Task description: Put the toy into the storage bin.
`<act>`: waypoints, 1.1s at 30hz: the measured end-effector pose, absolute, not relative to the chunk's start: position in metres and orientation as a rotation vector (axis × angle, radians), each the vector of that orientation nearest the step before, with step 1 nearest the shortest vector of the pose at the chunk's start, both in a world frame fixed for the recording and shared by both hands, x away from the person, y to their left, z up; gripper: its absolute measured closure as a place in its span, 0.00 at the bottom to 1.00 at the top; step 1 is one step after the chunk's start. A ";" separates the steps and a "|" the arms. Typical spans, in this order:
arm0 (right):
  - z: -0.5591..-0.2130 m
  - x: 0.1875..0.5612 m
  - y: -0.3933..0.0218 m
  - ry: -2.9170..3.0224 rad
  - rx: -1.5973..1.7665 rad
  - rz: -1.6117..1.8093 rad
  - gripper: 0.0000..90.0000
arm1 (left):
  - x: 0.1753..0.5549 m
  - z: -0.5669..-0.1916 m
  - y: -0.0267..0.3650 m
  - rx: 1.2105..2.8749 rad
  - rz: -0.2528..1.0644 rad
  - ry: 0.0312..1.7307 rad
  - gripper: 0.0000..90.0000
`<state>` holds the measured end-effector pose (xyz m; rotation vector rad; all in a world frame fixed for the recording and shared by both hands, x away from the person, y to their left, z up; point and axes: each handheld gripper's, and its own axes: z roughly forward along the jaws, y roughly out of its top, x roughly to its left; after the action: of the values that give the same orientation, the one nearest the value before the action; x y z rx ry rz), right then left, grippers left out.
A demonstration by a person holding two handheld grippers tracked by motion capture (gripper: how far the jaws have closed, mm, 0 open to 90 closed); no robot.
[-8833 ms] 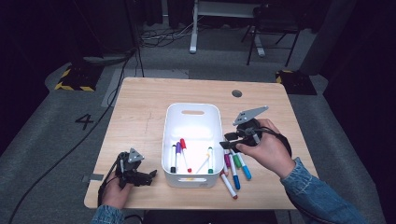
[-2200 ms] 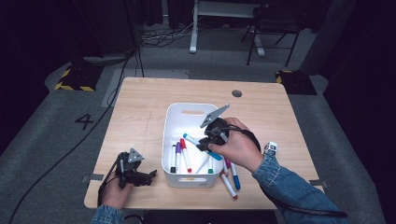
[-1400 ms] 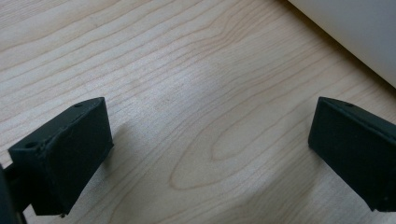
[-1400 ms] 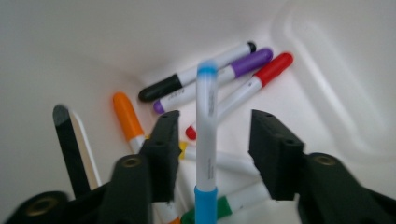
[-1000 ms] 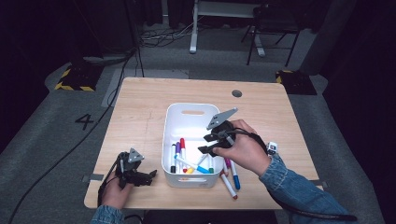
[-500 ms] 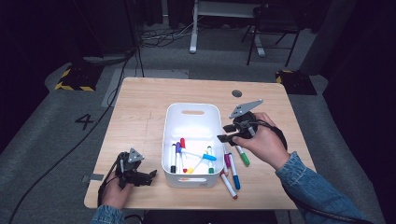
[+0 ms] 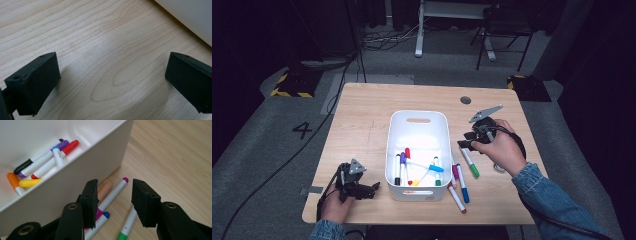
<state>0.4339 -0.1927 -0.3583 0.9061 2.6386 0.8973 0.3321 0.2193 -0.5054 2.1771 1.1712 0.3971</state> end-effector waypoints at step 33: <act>-0.466 0.455 -0.216 2.623 1.302 0.539 0.85 | 0.332 -0.505 0.219 2.180 0.396 1.170 0.00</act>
<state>0.4548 -0.2158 -0.4664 1.3018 2.6225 0.5392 0.3323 0.2194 -0.5053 2.1798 1.1695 0.3957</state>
